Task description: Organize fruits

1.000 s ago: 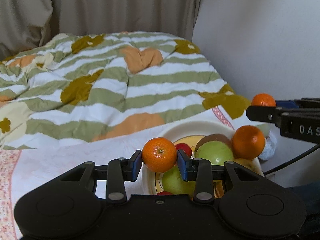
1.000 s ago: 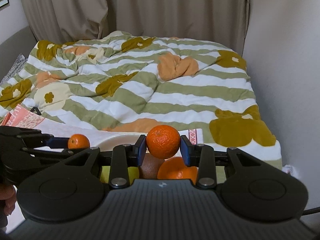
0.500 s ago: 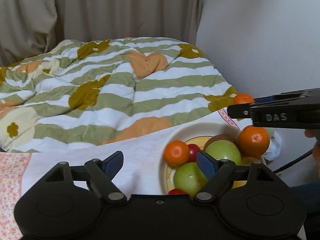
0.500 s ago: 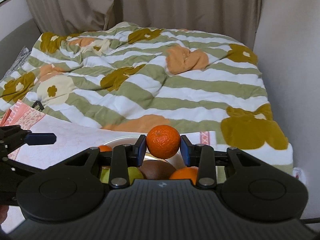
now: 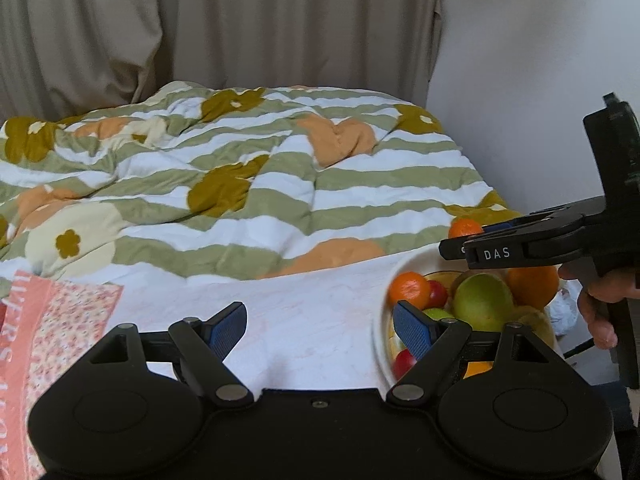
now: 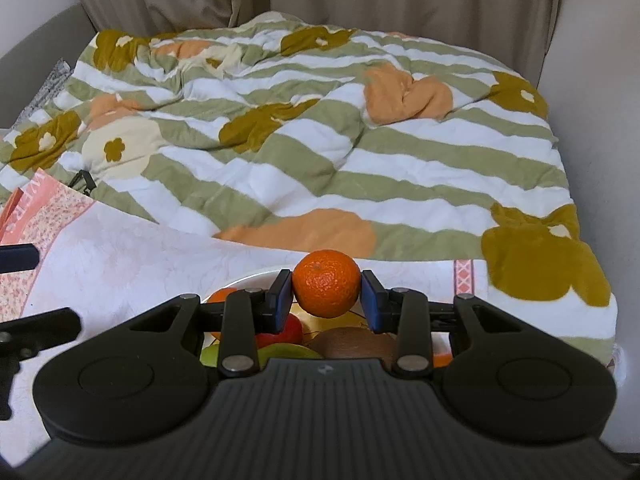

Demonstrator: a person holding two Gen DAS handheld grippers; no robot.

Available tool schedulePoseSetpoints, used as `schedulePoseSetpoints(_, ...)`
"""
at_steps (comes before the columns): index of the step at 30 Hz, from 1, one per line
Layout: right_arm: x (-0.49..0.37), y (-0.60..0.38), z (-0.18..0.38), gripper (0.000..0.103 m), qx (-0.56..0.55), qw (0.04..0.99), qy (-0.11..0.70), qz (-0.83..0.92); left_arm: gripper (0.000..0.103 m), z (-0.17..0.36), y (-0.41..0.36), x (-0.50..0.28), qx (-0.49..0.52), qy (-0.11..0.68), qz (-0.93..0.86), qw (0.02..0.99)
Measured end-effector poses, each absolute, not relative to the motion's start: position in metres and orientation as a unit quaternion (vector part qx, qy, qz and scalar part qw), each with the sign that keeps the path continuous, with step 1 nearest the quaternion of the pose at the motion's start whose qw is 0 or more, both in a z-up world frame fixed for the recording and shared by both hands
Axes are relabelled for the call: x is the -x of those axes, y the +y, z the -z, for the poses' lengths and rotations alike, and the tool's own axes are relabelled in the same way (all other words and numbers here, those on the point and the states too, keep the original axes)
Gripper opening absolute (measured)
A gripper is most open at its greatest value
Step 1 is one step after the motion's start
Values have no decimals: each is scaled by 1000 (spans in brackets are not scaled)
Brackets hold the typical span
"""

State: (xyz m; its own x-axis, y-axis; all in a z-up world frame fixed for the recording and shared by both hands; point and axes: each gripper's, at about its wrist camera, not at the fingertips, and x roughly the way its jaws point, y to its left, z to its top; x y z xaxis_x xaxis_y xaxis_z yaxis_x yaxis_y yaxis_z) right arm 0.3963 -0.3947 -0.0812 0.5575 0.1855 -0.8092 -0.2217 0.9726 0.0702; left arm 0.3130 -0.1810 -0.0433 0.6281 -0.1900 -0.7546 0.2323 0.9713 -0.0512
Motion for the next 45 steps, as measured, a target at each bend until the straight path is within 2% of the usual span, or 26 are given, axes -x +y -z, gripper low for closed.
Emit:
schedulePoseSetpoints(3, -398, -393, 86, 52, 18, 879, 462, -113, 84, 44, -175, -310, -20, 417, 113, 902)
schedulePoseSetpoints(5, -397, -393, 86, 59, 15, 881, 460, -108, 84, 44, -172, -307, -21, 417, 110, 902)
schedulePoseSetpoints(10, -387, -394, 73, 91, 12, 892, 440, -103, 84, 40, -169, -297, -21, 412, 109, 904)
schedulePoseSetpoints(19, -338, -397, 26, 93, 6, 914, 394, -95, 84, 10, -170, -260, -26, 373, 112, 921)
schedulePoseSetpoints(26, -263, -397, -26, 93, -1, 932, 350, -89, 85, -29, -164, -203, -17, 323, 103, 941)
schedulePoseSetpoints(29, -225, -396, -49, 100, -1, 939, 331, -88, 96, -48, -159, -169, -16, 299, 90, 950)
schedulePoseSetpoints(33, -176, -391, -73, 103, -2, 945, 317, -86, 98, -69, -150, -128, -20, 275, 69, 959)
schedulePoseSetpoints(36, -145, -385, -82, 103, -9, 944, 319, -87, 103, -77, -140, -103, -27, 266, 50, 962)
schedulePoseSetpoints(45, -84, -358, -73, 103, -8, 933, 356, -55, 103, -77, -98, -63, -12, 280, 27, 960)
